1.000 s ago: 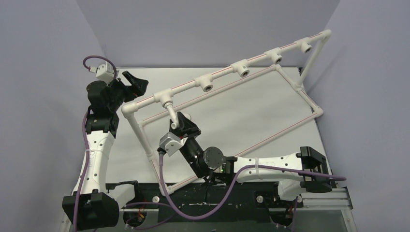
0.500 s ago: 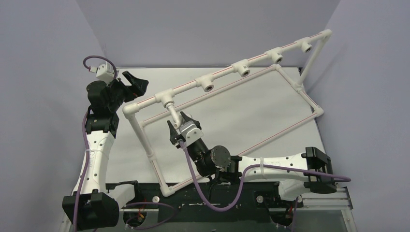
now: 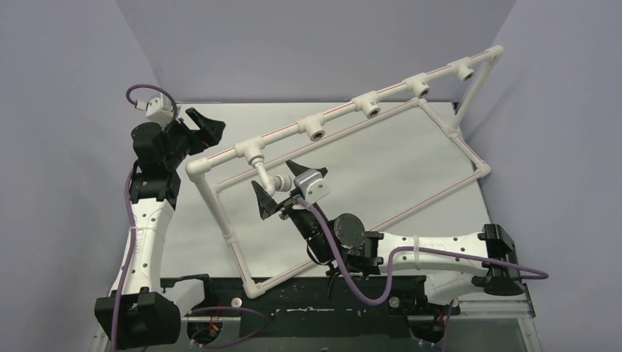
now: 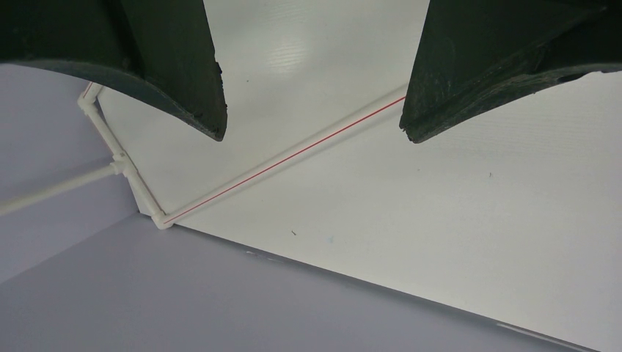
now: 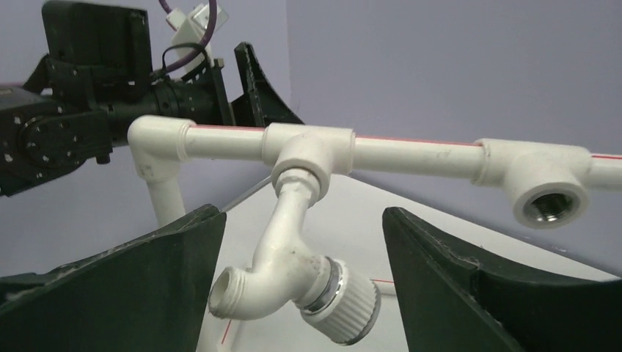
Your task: Install the water faucets
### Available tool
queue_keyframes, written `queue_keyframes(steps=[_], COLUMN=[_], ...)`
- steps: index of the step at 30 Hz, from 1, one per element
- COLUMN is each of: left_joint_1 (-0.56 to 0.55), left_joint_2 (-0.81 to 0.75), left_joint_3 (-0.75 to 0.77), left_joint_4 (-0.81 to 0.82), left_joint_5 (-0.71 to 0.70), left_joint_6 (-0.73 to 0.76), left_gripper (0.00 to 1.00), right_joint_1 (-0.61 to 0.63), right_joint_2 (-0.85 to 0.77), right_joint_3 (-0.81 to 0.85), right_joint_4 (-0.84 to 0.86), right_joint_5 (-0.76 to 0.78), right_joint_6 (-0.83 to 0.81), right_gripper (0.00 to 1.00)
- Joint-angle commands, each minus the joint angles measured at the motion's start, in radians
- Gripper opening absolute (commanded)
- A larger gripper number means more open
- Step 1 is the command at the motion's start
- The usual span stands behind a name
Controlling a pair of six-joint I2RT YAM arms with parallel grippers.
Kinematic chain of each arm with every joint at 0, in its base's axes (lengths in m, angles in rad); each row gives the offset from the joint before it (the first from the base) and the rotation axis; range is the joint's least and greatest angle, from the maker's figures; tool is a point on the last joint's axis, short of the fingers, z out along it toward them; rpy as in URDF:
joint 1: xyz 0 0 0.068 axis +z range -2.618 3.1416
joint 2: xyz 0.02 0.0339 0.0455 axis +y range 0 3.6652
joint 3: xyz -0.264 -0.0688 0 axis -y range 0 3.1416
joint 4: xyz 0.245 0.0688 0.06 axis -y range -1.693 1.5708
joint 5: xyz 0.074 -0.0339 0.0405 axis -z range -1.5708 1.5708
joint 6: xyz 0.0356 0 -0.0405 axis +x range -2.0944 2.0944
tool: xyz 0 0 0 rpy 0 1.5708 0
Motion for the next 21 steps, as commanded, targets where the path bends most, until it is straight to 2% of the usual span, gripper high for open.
queue_keyframes(steps=[1,5,11,21], left_joint_1=[0.007,0.008,0.012,0.013], left_joint_2=[-0.005,-0.004,0.001,0.001], left_joint_3=[0.017,0.017,0.017,0.017], left_joint_4=[0.060,0.060,0.060,0.060], left_joint_5=[0.017,0.015,0.017,0.017], left_joint_6=[-0.001,0.000,-0.002,-0.003], left_gripper=[0.87,0.86,0.87,0.87], right_joint_1=[-0.011,-0.010,0.013,0.082], right_joint_2=[-0.103,-0.136,-0.148,-0.090], right_joint_3=[0.072,0.111,0.170,0.201], right_joint_4=[-0.061,-0.180,-0.355,-0.401], right_joint_5=[-0.088,-0.162,-0.253,-0.089], right_joint_6=[0.038,-0.020,-0.116,-0.322], right_gripper=[0.85,0.90,0.90,0.80])
